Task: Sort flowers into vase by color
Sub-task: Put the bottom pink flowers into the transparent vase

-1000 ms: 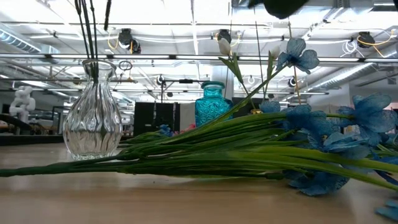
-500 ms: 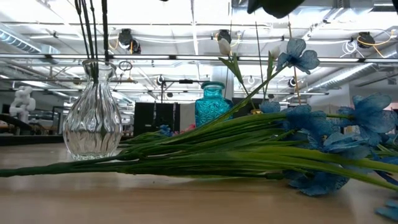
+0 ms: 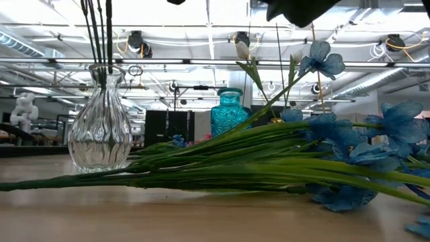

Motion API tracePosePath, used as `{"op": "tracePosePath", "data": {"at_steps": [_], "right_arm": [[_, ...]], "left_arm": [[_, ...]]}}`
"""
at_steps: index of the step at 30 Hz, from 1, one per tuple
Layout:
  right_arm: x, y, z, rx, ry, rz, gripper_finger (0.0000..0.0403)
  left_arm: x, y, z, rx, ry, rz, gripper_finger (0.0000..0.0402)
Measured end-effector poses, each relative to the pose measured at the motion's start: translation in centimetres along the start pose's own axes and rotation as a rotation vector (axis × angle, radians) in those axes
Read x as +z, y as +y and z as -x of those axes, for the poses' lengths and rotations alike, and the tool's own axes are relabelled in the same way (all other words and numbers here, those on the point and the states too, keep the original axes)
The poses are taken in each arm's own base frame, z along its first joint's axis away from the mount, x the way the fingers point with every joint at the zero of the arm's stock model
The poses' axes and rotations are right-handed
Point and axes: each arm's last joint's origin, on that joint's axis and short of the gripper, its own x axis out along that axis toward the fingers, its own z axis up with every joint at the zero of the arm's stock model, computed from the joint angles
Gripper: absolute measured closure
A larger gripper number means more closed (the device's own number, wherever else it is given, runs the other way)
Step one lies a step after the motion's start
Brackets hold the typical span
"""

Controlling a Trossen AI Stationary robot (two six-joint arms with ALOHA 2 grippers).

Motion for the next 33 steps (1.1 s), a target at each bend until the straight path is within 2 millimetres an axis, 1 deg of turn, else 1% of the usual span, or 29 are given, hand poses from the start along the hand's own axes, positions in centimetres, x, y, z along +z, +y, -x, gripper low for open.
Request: {"op": "tracePosePath", "data": {"at_steps": [4,9,14,20,25,33], "right_arm": [[-0.6,0.1,0.0,0.0,-0.001,-0.006,0.0403],[-2.1,0.3,-0.1,0.003,0.018,-0.017,0.0403],[-2.6,0.4,-0.1,0.005,0.033,-0.005,0.0403],[-3.3,0.4,0.0,0.018,0.103,0.015,0.0398],[-3.7,0.5,0.0,0.025,0.139,0.012,0.0364],[-3.6,0.6,0.1,0.032,0.158,0.015,0.0278]], "left_arm": [[0.0,0.0,0.0,0.002,0.001,-0.004,0.0243],[0.0,0.0,0.0,0.002,0.001,-0.008,0.0243],[-0.1,0.1,0.0,0.007,0.004,-0.015,0.0243],[-0.1,0.2,0.0,0.011,0.009,-0.022,0.0243],[-0.1,0.2,0.0,0.011,0.009,-0.021,0.0243],[-0.1,0.2,0.0,0.011,0.008,-0.018,0.0243]]}}
